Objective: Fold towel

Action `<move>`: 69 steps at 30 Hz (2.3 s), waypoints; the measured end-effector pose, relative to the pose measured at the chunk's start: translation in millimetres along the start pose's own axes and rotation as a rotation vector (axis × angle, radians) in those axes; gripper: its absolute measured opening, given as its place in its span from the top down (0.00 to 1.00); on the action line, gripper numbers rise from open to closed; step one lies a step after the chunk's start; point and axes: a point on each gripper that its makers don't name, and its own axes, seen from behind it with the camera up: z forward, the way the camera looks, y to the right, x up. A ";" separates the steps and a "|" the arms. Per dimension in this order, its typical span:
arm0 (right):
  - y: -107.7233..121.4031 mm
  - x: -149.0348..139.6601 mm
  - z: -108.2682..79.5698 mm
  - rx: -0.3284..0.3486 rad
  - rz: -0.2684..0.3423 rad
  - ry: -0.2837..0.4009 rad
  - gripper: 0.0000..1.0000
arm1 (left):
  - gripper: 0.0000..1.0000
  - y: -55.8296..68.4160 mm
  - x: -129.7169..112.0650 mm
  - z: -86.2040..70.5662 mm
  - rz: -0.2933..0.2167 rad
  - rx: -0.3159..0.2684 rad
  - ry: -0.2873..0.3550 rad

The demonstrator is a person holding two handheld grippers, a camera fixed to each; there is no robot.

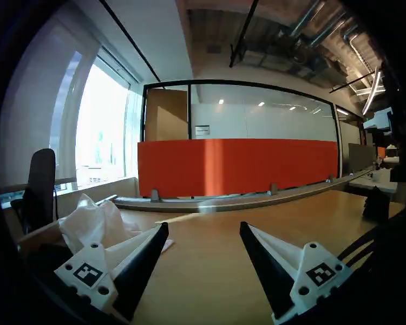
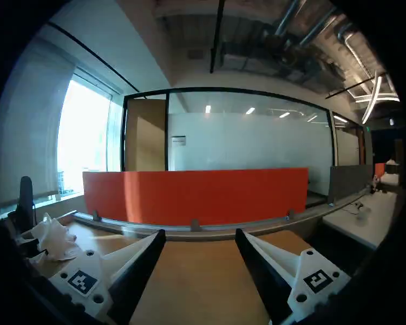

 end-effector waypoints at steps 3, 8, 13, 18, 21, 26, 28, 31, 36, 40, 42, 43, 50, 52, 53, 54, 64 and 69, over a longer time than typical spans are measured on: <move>1.3 -6.2 -1.6 -0.002 -0.008 -0.001 0.00 | 0.02 -1.9 -9.6 -0.3 -0.008 0.003 0.006; 5.5 -11.6 -3.3 -0.010 -0.029 0.001 0.00 | 0.02 -4.1 -23.7 -0.1 -0.007 0.009 0.009; 4.6 -12.9 -5.8 -0.009 -0.028 0.011 0.00 | 0.02 -4.3 -34.3 -0.1 -0.001 0.008 0.013; -0.8 -15.2 -8.2 0.002 -0.024 0.014 0.00 | 0.02 -5.8 -44.0 1.9 -0.003 0.016 0.010; -1.0 -16.3 -8.3 0.001 -0.026 0.015 0.00 | 0.02 -5.9 -46.3 2.8 -0.003 0.020 0.011; -1.9 -18.0 -8.3 0.004 -0.029 0.013 0.00 | 0.02 -5.9 -51.5 3.3 -0.006 0.026 0.007; -2.3 -19.1 -7.9 0.008 -0.035 0.009 0.00 | 0.02 -6.3 -52.4 3.3 -0.011 0.028 0.006; -2.8 -20.7 -6.9 0.012 -0.042 0.004 0.00 | 0.02 -7.6 -52.5 3.2 -0.017 0.033 0.007; -2.1 -24.4 -5.7 0.015 -0.039 0.000 0.00 | 0.02 -7.4 -55.8 4.3 -0.017 0.035 -0.005; 0.9 -26.4 -4.7 0.013 -0.039 -0.001 0.00 | 0.02 -6.5 -57.4 5.3 -0.017 0.032 -0.011; 2.8 -26.5 -4.5 0.012 -0.041 -0.002 0.00 | 0.02 -6.8 -57.5 5.4 -0.017 0.034 -0.011; 3.9 -26.2 -4.6 0.010 -0.042 -0.003 0.00 | 0.02 -6.9 -57.6 5.5 -0.017 0.034 -0.012; 9.7 -25.2 -5.2 0.004 -0.038 -0.002 0.00 | 0.02 -6.7 -57.8 5.9 -0.017 0.034 -0.013; 11.0 -26.2 -4.8 0.004 -0.037 -0.002 0.00 | 0.02 -6.3 -57.7 6.1 -0.017 0.034 -0.013; 11.6 -26.8 -4.6 0.004 -0.037 -0.002 0.00 | 0.02 -6.2 -57.7 6.2 -0.017 0.034 -0.013; 12.0 -27.5 -4.3 0.004 -0.037 -0.002 0.00 | 0.02 -6.1 -57.7 6.3 -0.017 0.034 -0.013; 14.1 -29.2 -3.4 0.008 -0.038 -0.004 0.00 | 0.02 -7.5 -58.4 6.9 -0.018 0.034 -0.015; 15.8 -27.3 -3.5 0.010 -0.039 -0.002 0.00 | 0.02 -8.1 -59.1 7.2 -0.017 0.035 -0.015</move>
